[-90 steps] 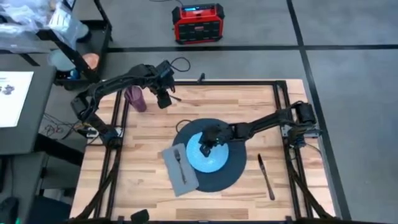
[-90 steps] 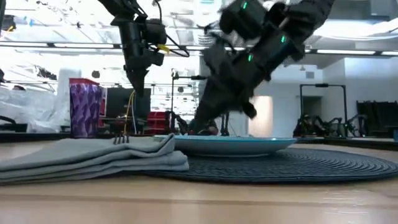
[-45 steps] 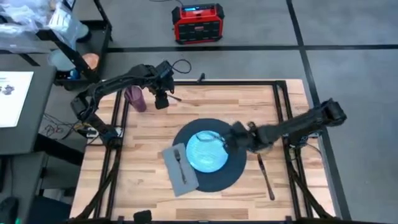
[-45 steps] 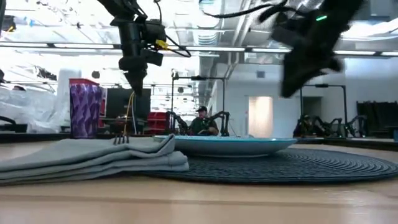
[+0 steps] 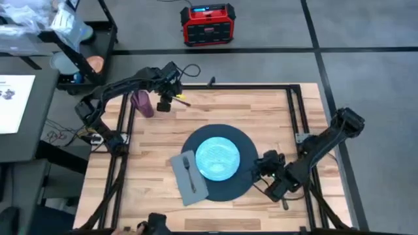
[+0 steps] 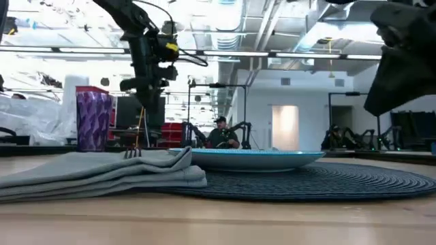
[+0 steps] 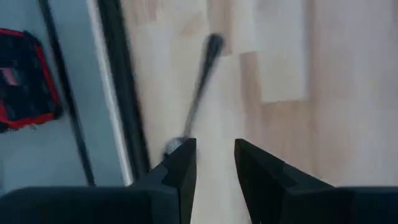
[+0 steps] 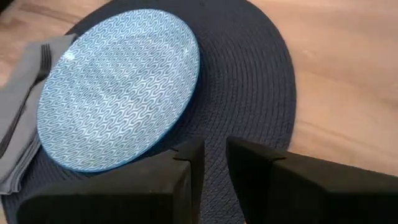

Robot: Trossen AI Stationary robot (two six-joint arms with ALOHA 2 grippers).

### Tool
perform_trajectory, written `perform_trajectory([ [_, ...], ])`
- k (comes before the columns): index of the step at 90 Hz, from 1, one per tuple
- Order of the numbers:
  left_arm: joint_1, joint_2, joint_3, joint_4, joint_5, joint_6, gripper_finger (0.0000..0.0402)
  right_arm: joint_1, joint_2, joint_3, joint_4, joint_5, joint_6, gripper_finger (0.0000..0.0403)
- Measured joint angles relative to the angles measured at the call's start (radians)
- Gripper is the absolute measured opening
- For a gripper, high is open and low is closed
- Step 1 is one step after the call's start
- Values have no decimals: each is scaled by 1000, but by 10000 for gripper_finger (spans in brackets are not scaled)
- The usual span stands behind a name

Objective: Set table place
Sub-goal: Put the black spoon on the dark blue table mat

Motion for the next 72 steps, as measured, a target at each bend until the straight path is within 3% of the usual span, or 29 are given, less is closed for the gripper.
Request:
perform_trajectory([
  [40,26,0,-132,316,10,23,175,-10,8,0,22,43,1,58],
  [72,60,139,-105,210,-10,-1,144,-9,7,0,64,68,-12,58],
])
